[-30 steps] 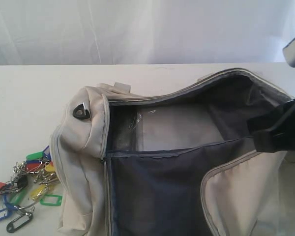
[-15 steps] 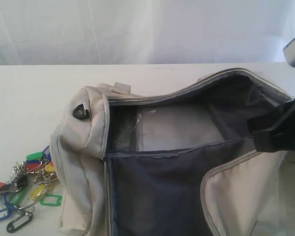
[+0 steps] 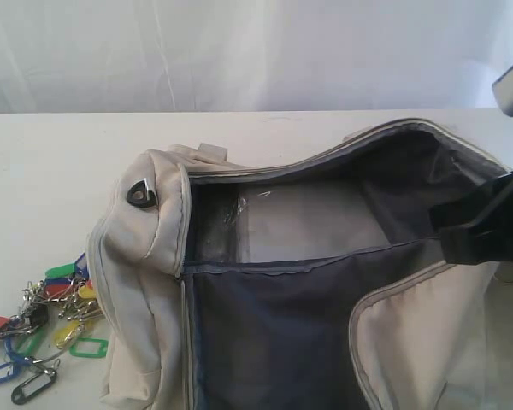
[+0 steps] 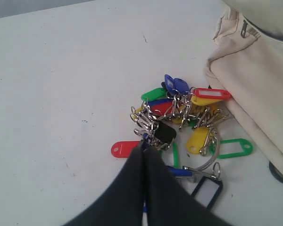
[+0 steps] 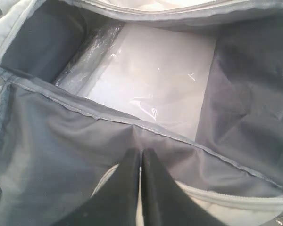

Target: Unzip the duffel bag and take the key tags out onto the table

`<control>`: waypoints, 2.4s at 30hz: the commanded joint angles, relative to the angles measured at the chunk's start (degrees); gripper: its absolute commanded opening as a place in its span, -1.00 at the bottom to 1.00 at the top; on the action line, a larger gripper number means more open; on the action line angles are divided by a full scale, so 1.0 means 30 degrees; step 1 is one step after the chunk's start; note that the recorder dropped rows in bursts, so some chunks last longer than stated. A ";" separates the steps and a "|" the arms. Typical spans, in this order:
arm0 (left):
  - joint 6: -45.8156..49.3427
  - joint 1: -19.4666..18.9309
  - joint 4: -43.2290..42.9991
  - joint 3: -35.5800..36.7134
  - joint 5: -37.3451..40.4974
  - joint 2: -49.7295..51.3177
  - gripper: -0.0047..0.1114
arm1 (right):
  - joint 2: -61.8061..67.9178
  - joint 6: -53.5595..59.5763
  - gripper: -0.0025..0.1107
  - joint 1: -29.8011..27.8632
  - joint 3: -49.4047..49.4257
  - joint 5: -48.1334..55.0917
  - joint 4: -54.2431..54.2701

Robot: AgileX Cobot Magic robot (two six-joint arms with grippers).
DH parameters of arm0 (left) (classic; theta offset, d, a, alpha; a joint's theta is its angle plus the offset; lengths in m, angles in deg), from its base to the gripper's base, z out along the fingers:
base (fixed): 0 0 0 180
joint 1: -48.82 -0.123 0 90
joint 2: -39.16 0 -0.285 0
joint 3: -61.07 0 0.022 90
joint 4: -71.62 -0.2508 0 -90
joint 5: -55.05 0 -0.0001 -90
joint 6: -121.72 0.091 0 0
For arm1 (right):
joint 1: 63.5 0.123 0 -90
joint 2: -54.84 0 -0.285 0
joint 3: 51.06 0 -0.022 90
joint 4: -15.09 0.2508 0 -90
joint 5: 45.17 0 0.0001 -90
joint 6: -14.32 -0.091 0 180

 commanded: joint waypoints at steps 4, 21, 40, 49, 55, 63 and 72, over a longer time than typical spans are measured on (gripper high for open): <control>0.0022 -0.0030 0.0164 0.0088 -0.0063 -0.0080 -0.92 | -0.0111 0.0111 -0.92 0.0088 0.0082 -0.0266 0.0046; 0.0022 -0.1045 -0.1989 0.0088 -0.0063 -0.0080 -0.92 | -0.4526 0.0111 -0.92 0.0088 0.0082 -0.0274 0.0046; -0.3314 -0.1562 -0.2403 0.0088 -0.0014 -0.0080 -0.92 | -0.7864 0.0111 -0.92 0.0088 0.0082 -0.0274 0.0046; -0.3896 -0.1562 -0.2368 0.0088 -0.0014 -0.0080 -0.92 | -0.8733 0.0489 -0.92 0.0054 0.0082 -0.0274 0.0046; -0.3896 -0.1562 -0.2368 0.0088 -0.0014 -0.0080 -0.92 | -0.9999 0.0489 -0.93 -0.0571 0.0082 -0.0274 0.0046; -0.3896 -0.1562 -0.2368 0.0088 -0.0014 -0.0080 -0.92 | -1.0972 0.0489 -0.93 -0.2381 0.0082 -0.0238 0.0046; -0.3896 -0.1562 -0.2368 0.0088 -0.0014 -0.0080 -0.92 | -1.2593 0.0489 -0.93 -0.3638 0.1296 -0.0271 0.0046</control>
